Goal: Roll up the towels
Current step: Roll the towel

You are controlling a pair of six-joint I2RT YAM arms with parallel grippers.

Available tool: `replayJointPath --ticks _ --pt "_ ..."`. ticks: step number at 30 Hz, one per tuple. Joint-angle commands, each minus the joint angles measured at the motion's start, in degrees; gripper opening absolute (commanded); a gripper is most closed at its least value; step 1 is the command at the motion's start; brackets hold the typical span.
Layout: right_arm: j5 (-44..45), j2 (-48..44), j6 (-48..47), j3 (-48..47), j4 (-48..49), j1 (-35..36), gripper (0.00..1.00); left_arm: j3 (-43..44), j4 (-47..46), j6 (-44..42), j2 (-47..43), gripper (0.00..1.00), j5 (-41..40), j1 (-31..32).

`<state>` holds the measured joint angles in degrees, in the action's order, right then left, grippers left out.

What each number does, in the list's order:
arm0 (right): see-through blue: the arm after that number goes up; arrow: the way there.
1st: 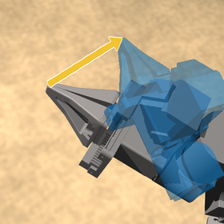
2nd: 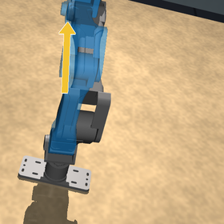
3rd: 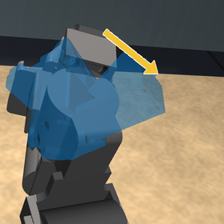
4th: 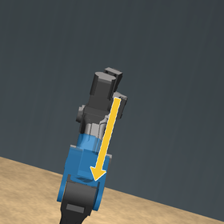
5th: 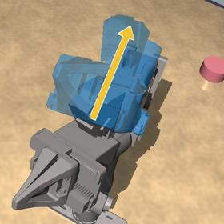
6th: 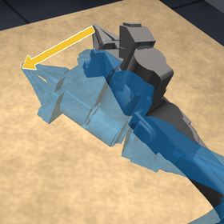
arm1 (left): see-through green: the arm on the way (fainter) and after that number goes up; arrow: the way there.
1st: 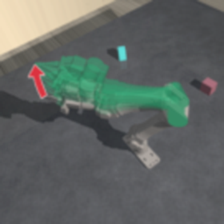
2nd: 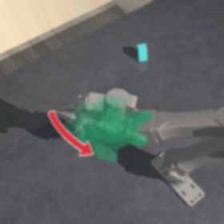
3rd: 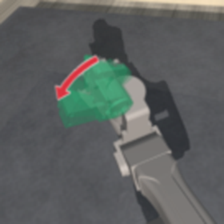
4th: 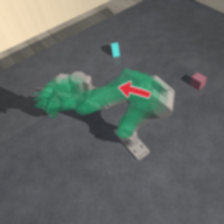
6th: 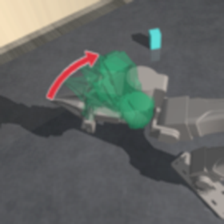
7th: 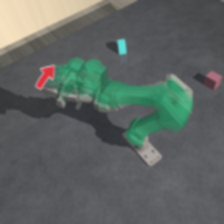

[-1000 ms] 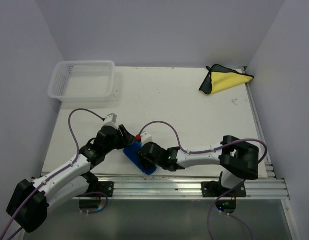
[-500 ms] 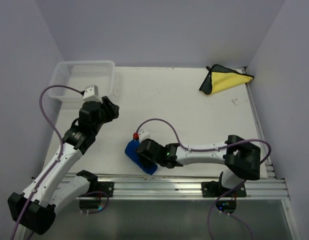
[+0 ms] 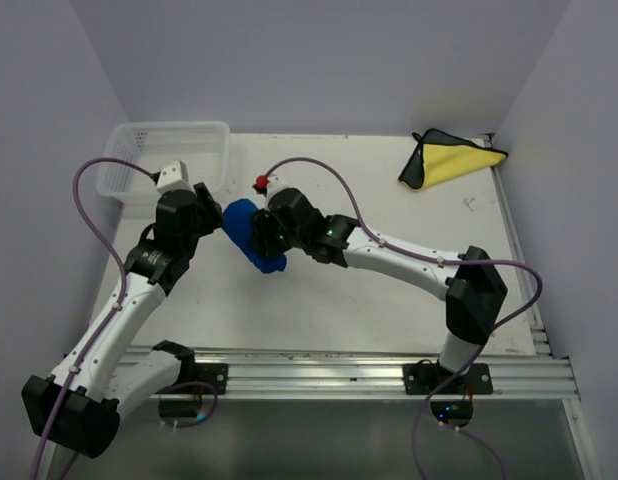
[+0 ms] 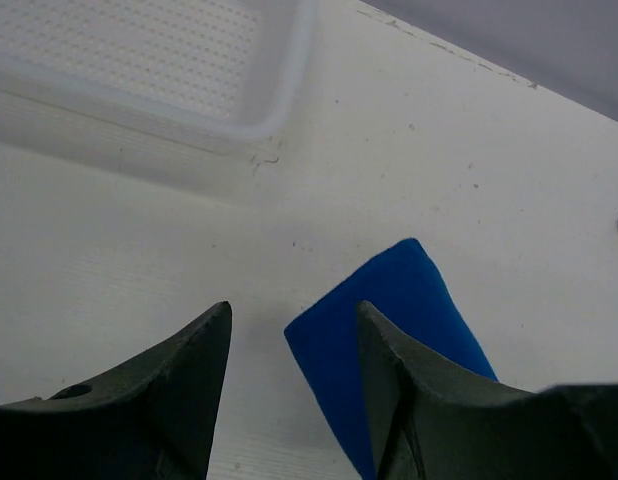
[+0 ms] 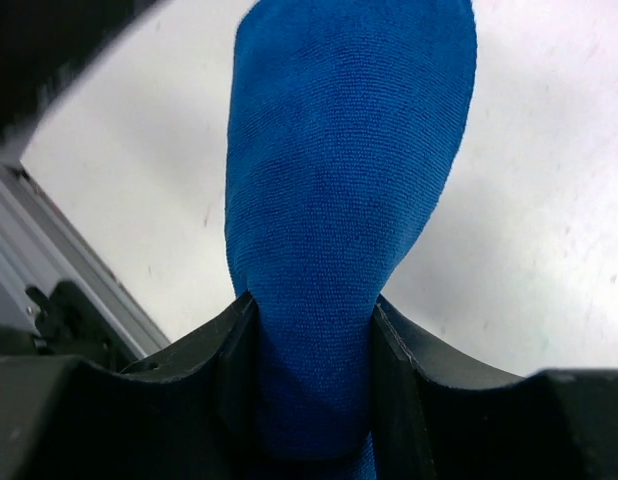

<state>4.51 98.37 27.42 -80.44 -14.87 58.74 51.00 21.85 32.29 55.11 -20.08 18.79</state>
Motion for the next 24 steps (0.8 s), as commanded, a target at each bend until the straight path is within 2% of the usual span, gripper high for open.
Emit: replayJointPath --ticks 1,8,10,17,19,23,24 --pt "-4.2 6.0 -3.2 -10.5 -1.6 -3.4 0.0 0.9 0.2 -2.1 -0.4 0.57 -2.7 -1.6" --pt "-7.3 20.2 -5.5 -29.1 -6.1 -6.8 0.0 -0.7 -0.2 -3.3 -1.6 0.57 -5.1 -1.9" --pt "-6.3 21.2 -5.8 -29.7 -5.3 -6.8 0.0 -0.8 -0.3 -3.5 -1.7 0.57 -5.8 -1.9" --pt "-6.1 20.5 -2.1 -19.7 2.6 -7.4 0.0 -1.1 -1.7 -2.3 0.4 0.58 -2.4 -2.0" --pt "-6.7 19.0 -0.4 -16.8 5.8 -7.7 0.0 -1.2 -2.6 -1.3 1.3 0.58 1.8 -2.1" --pt "-4.6 15.1 2.7 -0.8 14.5 -7.7 0.0 -3.3 -5.6 2.7 3.6 0.57 7.8 -2.2" --pt "-1.8 13.5 5.4 2.3 17.7 -7.8 0.0 -3.9 -7.2 3.4 3.9 0.57 10.3 -2.1"
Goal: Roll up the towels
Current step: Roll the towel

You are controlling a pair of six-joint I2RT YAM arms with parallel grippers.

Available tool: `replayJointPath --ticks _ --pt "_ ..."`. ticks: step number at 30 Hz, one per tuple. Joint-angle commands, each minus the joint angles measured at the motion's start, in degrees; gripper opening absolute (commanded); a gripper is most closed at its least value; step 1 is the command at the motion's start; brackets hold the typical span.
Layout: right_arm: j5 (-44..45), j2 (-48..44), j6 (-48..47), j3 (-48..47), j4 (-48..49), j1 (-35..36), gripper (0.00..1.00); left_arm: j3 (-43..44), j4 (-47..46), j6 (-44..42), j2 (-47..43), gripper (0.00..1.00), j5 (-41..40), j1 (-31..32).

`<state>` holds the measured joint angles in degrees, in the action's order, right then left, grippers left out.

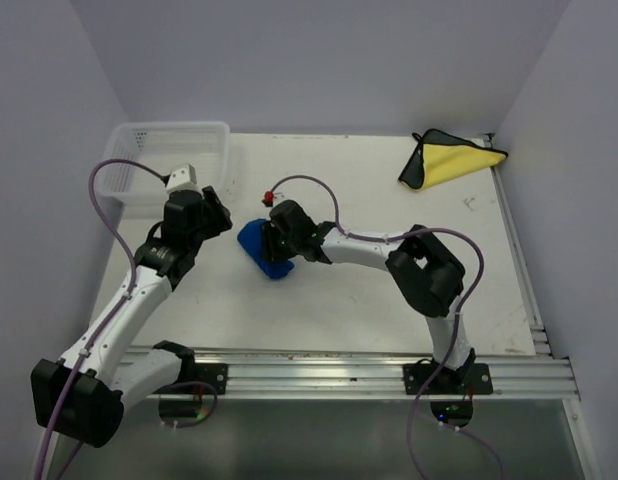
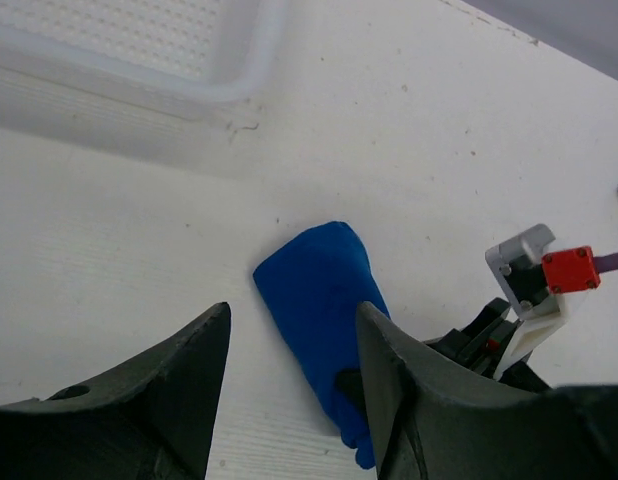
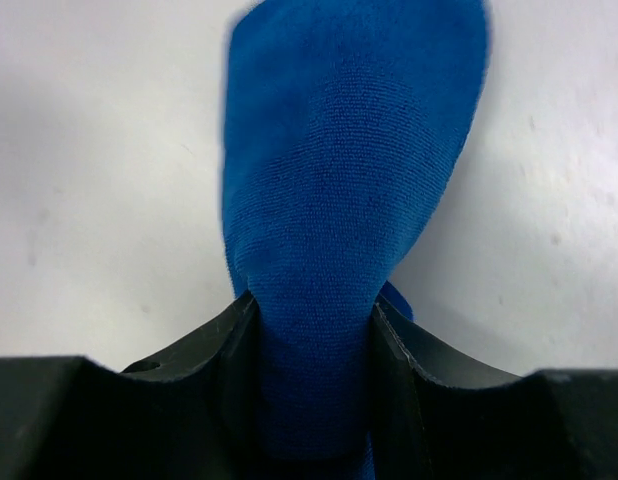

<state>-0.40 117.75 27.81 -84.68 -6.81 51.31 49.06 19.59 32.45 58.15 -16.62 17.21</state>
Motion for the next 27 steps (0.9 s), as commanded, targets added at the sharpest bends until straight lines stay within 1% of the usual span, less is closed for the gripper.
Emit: replayJointPath --ticks 1,3,4,7,10,13,14,15,18,21,22,23,24,25,27 --pt "4.4 -6.7 6.5 12.5 14.4 -0.3 0.0 -2.6 -5.9 3.7 1.5 0.57 8.1 -0.6" --pt "7.3 -8.0 9.8 17.0 18.9 -0.4 0.0 -4.0 -7.7 4.7 2.2 0.56 10.5 -0.5" --pt "8.3 -9.0 10.7 20.1 19.6 -0.5 0.0 -4.5 -7.9 5.2 3.0 0.56 10.9 -0.5" --pt "10.5 -10.1 12.8 23.6 20.0 -0.7 0.0 -5.4 -9.4 5.2 3.6 0.55 12.5 -0.5" --pt "12.1 -10.4 13.8 25.6 19.8 -0.9 0.05 -6.1 -10.3 5.0 4.3 0.55 12.4 -0.5" --pt "12.4 -10.4 14.2 26.3 18.9 -1.7 0.14 -7.2 -11.9 5.1 4.8 0.55 13.4 -0.5" --pt "12.7 -10.8 13.9 26.4 18.6 -1.7 0.19 -7.8 -12.4 5.7 5.5 0.55 13.9 -0.5" --pt "12.4 -11.1 13.2 26.7 18.6 -1.7 0.27 -8.2 -13.4 6.0 5.8 0.55 15.5 -0.5" --pt "11.1 -12.1 11.1 26.5 19.4 -1.7 0.35 -8.9 -14.8 6.9 7.6 0.55 17.7 -0.4" --pt "9.2 -12.5 10.6 25.1 18.8 -1.7 0.42 -9.4 -16.1 7.5 9.0 0.54 18.3 -0.2" --pt "8.6 -12.5 10.3 23.6 17.7 -1.7 0.46 -9.8 -16.7 7.6 9.5 0.54 17.9 -0.1" --pt "8.1 -12.6 10.3 22.7 16.8 -1.7 0.48 -11.2 -17.9 8.2 9.7 0.54 17.8 0.1" --pt "7.4 -12.9 10.2 22.0 16.0 -1.7 0.5 -12.1 -21.8 8.5 10.0 0.54 18.3 0.3" --pt "7.1 -13.1 10.1 21.1 15.6 -1.7 0.54 -12.9 -22.7 9.4 11.2 0.54 18.7 0.3" --pt "6.7 -13.3 9.3 20.4 14.7 -1.7 0.57 -13.2 -25.0 10.0 12.9 0.54 20.0 0.5"
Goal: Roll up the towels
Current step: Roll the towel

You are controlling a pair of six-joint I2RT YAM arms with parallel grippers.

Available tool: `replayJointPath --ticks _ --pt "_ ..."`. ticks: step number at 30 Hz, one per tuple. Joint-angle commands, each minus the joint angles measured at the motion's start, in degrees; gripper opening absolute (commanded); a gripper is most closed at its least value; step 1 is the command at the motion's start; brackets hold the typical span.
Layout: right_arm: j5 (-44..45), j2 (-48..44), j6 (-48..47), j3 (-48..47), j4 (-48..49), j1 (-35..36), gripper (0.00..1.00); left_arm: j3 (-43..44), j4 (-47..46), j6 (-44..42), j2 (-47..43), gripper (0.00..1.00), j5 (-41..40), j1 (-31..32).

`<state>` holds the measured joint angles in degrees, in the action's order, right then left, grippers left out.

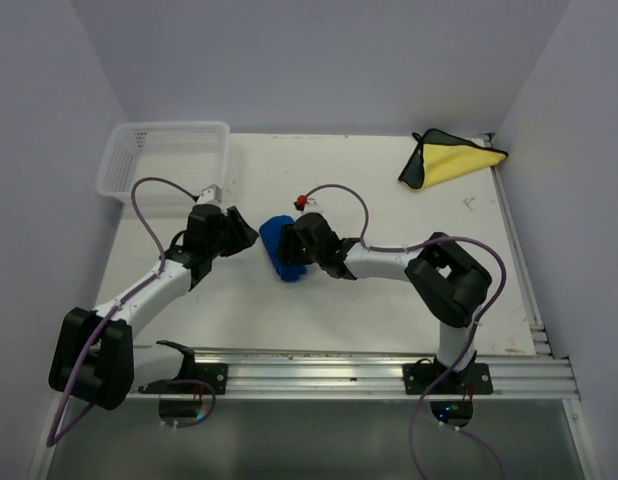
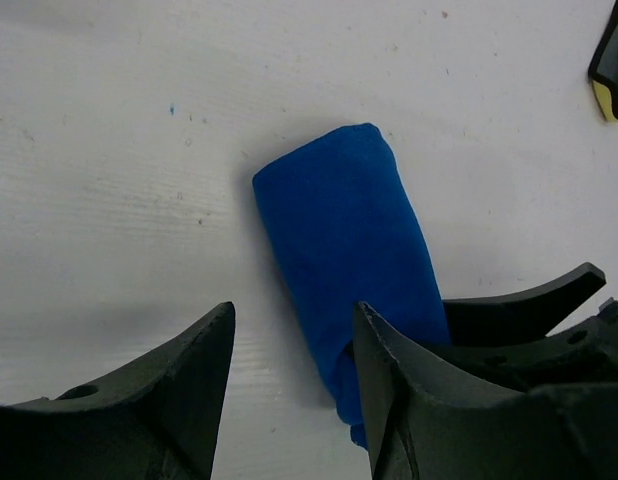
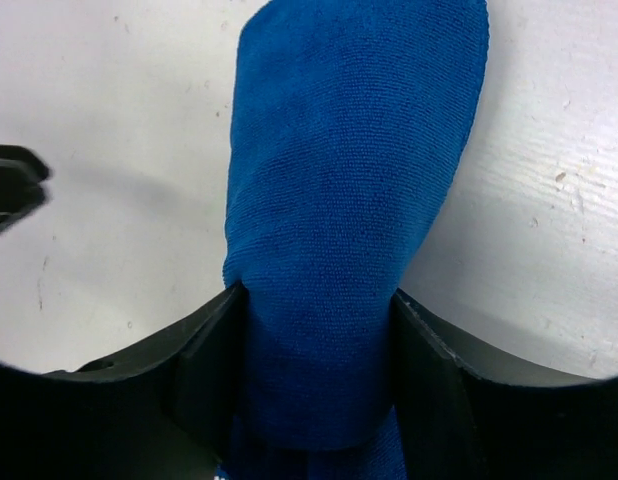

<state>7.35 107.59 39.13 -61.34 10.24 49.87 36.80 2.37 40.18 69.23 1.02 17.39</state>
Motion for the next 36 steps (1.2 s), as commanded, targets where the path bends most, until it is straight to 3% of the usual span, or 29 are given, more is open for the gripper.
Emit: replayJointPath --ticks 1,8,12,16,22,32,36 --pt "-1.2 -3.5 -2.5 -3.4 -3.0 -0.2 0.6 -0.8 -8.3 2.9 3.7 0.54 2.6 0.5" --pt "-1.9 -6.8 -4.8 -1.7 -3.4 -0.2 0.67 2.2 -11.1 3.6 9.4 0.54 1.6 3.9" --pt "-0.7 -9.8 -6.6 0.3 -3.8 -0.2 0.8 3.3 -10.6 3.7 10.8 0.54 0.9 6.2" --pt "1.2 -14.3 -8.3 3.5 -4.9 -0.2 0.82 3.7 -10.3 3.8 10.4 0.54 -0.5 7.8" --pt "5.1 -23.4 -9.7 9.4 -7.9 -0.2 0.88 4.2 -10.1 2.7 10.6 0.7 -0.8 9.6" --pt "7.2 -31.1 -8.7 17.7 -8.5 -0.3 0.94 8.1 -9.9 1.7 15.8 0.77 -0.6 12.9" --pt "7.7 -32.5 -8.5 20.0 -8.3 -0.4 0.95 10.4 -8.3 1.1 18.8 0.85 -2.8 14.4"
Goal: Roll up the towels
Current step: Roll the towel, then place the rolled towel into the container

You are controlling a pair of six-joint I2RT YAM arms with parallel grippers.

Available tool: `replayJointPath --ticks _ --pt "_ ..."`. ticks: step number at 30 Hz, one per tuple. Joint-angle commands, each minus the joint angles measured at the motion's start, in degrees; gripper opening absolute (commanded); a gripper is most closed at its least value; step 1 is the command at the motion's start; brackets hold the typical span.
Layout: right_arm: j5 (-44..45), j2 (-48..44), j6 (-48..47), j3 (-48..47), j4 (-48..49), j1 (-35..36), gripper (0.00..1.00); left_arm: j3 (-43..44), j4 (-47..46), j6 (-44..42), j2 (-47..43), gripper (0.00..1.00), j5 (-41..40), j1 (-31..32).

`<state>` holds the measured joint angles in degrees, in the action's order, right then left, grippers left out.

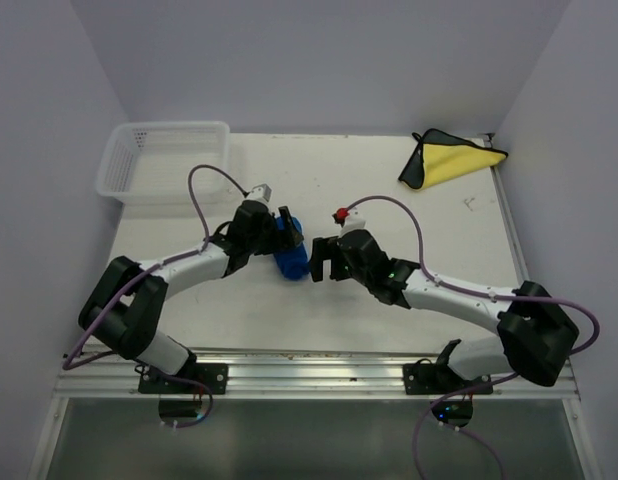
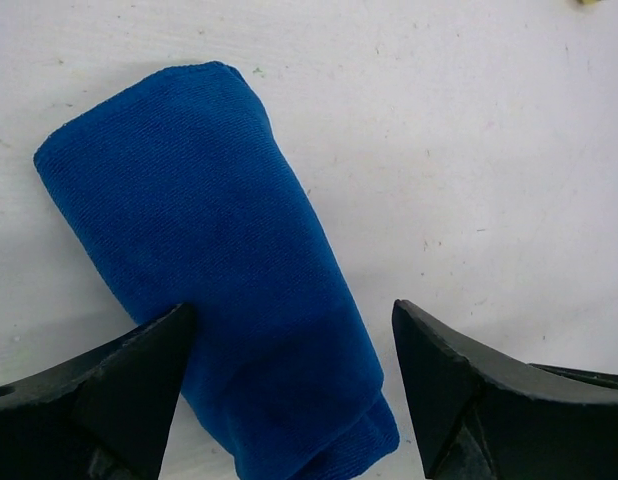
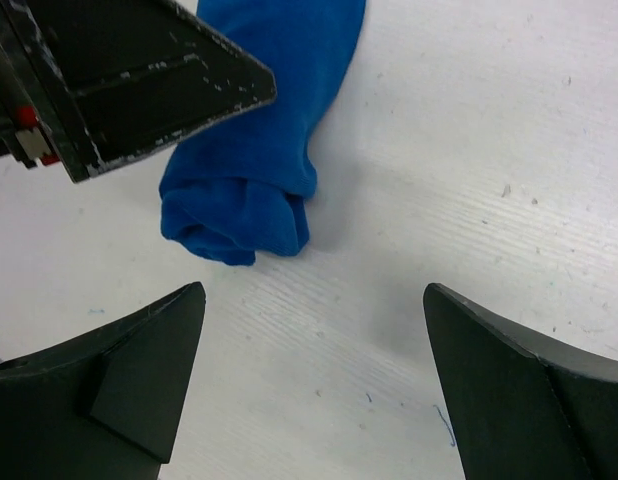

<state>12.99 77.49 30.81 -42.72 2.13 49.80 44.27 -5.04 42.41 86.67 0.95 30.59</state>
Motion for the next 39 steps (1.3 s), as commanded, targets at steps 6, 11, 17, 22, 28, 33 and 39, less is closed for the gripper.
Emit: replayJointPath --ticks 6,11,17,22,28,33,39 --pt "3.1 -4.7 -0.6 3.4 -0.5 -0.7 0.96 6.5 4.5 -2.6 6.5 0.86 -6.5 4.0" --pt "4.0 -7.8 -1.0 5.0 -0.9 -1.3 0.96 7.3 10.7 -2.5 9.1 0.83 -12.0 7.7" --pt "4.8 -10.1 -1.5 6.5 -2.0 -1.6 0.97 10.0 15.5 -2.8 13.0 0.81 -17.3 12.7" --pt "5.6 -13.0 -1.8 8.4 -2.0 -1.9 0.97 11.2 17.6 -1.2 15.5 0.77 -19.8 14.9" --pt "6.0 -15.4 -2.3 10.1 -4.1 -2.4 0.97 10.9 19.1 -0.6 15.5 0.52 -21.6 14.9" --pt "5.7 -16.4 -2.5 10.2 -4.4 -2.6 0.97 10.8 20.4 -2.2 13.2 0.2 -23.7 14.9" --pt "5.6 -16.6 -2.9 8.9 -5.2 -2.7 0.97 16.4 26.7 -7.5 10.5 0.0 -25.4 12.7"
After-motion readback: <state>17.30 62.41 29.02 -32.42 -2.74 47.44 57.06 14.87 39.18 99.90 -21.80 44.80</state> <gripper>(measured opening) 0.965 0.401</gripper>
